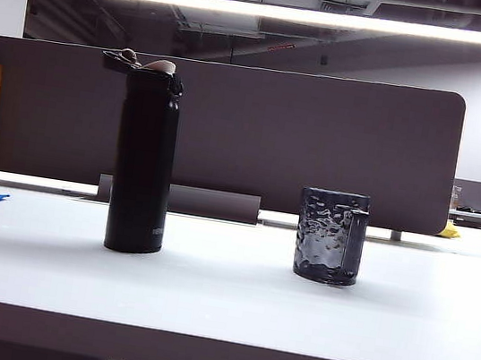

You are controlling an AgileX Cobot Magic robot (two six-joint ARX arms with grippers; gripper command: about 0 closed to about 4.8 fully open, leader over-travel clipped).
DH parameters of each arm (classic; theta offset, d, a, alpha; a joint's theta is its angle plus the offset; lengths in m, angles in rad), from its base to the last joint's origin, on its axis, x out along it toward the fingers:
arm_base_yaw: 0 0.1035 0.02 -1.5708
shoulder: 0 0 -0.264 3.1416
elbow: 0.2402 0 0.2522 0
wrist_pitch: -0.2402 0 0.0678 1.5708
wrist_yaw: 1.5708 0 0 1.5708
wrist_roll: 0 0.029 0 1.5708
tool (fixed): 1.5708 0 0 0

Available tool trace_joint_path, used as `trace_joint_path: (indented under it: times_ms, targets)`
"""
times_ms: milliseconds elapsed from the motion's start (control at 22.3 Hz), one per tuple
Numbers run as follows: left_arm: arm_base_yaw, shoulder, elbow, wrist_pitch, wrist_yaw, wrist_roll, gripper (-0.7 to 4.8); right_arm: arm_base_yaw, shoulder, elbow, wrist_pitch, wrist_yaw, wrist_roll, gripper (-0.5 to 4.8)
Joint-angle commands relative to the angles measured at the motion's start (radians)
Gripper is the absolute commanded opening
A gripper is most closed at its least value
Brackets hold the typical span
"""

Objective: Pick up the black thermos, pour some water into the cup, then place the black thermos back on the table.

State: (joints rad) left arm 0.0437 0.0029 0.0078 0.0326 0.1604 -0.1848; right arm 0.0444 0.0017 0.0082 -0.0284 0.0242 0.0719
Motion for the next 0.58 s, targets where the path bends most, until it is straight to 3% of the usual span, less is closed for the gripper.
trace_joint_path:
  times_ms: [45,359,538,583]
  targets:
    - [0.001,0.001,0.001,0.029,0.001,-0.003,-0.05,0.002,0.0,-0.003,0.017,-0.002,-0.001,-0.01]
    - [0.001,0.001,0.001,0.035,0.001,-0.006,-0.05,0.002,0.0,-0.003,0.026,-0.001,-0.001,-0.01]
    - [0.001,0.001,0.006,0.036,0.008,-0.055,-0.05,0.002,0.0,0.008,0.035,-0.008,0.044,0.04]
    - [0.001,0.001,0.015,0.036,0.025,-0.077,0.07,0.002,0.0,0.024,0.027,-0.023,0.071,0.55]
